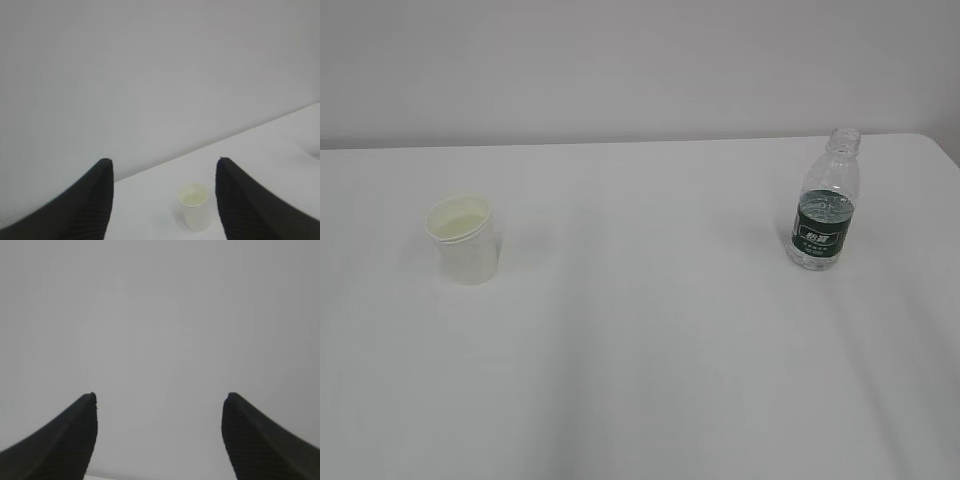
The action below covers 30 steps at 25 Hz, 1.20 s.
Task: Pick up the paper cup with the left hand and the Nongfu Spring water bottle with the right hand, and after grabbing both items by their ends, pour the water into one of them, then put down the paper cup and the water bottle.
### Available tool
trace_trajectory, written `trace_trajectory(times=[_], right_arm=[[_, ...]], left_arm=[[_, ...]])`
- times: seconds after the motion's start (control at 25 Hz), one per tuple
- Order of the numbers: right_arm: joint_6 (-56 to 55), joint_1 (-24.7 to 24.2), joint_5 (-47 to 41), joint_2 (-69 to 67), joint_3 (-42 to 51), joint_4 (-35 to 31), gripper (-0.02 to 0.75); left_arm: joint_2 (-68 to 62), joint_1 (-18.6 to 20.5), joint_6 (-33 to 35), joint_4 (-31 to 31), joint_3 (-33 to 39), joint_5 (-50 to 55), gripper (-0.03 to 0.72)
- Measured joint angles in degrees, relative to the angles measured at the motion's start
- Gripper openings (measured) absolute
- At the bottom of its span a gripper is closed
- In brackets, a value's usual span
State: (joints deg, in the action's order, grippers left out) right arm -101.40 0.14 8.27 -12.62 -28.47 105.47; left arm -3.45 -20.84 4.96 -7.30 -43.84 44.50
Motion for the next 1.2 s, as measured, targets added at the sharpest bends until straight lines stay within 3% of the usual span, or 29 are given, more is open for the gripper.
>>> trace_trajectory(times=[0.76,0.96,1.2], right_arm=[[1.0,0.0,0.8,0.0,1.6,-1.7,0.590],[21.6,0.0,-0.6,0.0,2.6,-20.2,0.590],[60.5,0.0,-14.5,0.0,2.6,-59.5,0.590]], left_arm=[[0.1,0.0,0.0,11.6,0.0,7.4,0.459],[0.1,0.0,0.0,11.8,0.0,7.4,0.423],[0.1,0.0,0.0,11.8,0.5,7.4,0.414]])
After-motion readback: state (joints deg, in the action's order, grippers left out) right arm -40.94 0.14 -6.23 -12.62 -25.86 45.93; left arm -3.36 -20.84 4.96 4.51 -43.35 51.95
